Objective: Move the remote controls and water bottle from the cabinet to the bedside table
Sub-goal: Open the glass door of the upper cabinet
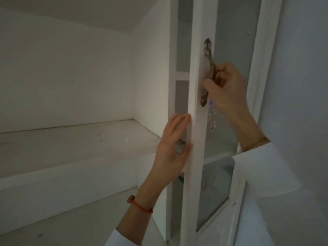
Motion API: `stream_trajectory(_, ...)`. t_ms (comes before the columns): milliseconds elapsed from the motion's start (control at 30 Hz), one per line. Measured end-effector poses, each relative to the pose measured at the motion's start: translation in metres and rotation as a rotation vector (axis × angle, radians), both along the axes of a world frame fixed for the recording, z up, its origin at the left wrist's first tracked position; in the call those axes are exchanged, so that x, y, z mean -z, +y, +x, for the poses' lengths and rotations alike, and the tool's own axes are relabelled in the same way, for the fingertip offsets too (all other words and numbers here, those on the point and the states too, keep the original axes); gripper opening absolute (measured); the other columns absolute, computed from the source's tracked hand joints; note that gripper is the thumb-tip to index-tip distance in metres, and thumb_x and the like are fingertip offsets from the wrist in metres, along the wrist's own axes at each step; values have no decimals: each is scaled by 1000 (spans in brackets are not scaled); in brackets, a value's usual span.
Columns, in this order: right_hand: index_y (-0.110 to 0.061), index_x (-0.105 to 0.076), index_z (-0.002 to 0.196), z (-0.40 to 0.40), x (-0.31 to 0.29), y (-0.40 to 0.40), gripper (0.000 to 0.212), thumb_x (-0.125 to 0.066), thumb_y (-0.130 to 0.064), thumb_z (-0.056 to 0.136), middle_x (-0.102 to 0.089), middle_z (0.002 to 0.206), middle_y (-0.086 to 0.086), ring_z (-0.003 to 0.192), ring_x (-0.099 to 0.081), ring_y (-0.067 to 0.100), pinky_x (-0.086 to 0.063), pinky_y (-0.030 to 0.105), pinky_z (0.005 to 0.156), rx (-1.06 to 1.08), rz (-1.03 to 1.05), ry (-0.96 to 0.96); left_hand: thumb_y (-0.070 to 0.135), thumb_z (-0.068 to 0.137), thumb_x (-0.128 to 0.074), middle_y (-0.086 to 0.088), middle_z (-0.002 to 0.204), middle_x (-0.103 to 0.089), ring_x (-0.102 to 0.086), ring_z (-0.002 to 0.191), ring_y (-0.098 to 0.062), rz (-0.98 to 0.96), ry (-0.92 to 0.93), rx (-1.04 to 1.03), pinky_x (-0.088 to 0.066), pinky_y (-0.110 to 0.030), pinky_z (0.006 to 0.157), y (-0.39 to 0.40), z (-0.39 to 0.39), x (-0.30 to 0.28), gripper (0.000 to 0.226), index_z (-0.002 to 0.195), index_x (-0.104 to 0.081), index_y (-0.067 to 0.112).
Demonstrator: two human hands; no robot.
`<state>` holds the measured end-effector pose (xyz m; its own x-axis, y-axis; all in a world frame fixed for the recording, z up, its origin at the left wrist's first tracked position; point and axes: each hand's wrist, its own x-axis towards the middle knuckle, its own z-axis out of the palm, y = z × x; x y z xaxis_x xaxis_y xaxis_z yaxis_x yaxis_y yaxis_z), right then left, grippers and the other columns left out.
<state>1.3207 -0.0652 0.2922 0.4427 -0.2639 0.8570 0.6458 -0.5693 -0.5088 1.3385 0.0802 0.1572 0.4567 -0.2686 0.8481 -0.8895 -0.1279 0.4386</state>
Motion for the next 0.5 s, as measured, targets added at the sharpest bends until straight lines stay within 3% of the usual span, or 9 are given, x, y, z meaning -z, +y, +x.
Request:
stream_trajectory(133,-14,-56,93,-48,3,-35,16,-59,-12,78,-58,69,-4,69,-59,18,-56,41,74,-11,3,-20,9,89,-65,0,156,-32,-12,150,-12,-6,-31,101,-14,-25,122,-32,-31,4,67,148,-32,7)
stream_trajectory(267,-9,-55,102,-76,9,-53,19,-62,-10,85,-57,72,-4,68,-57,11,-53,26,70,-20,16,-32,13,91,-62,1,160,-24,-12,150,-11,0,-21,177,-15,-30,122,-63,-50,6,70,150,-25,7)
stream_trajectory(500,-17,-48,118,-99,19,-61,54,-75,-39,77,-58,84,-3,73,-57,5,-49,15,70,106,-64,11,17,94,-56,8,161,-16,-8,150,-6,0,-42,250,-10,-15,119,-87,-62,11,69,152,-18,14)
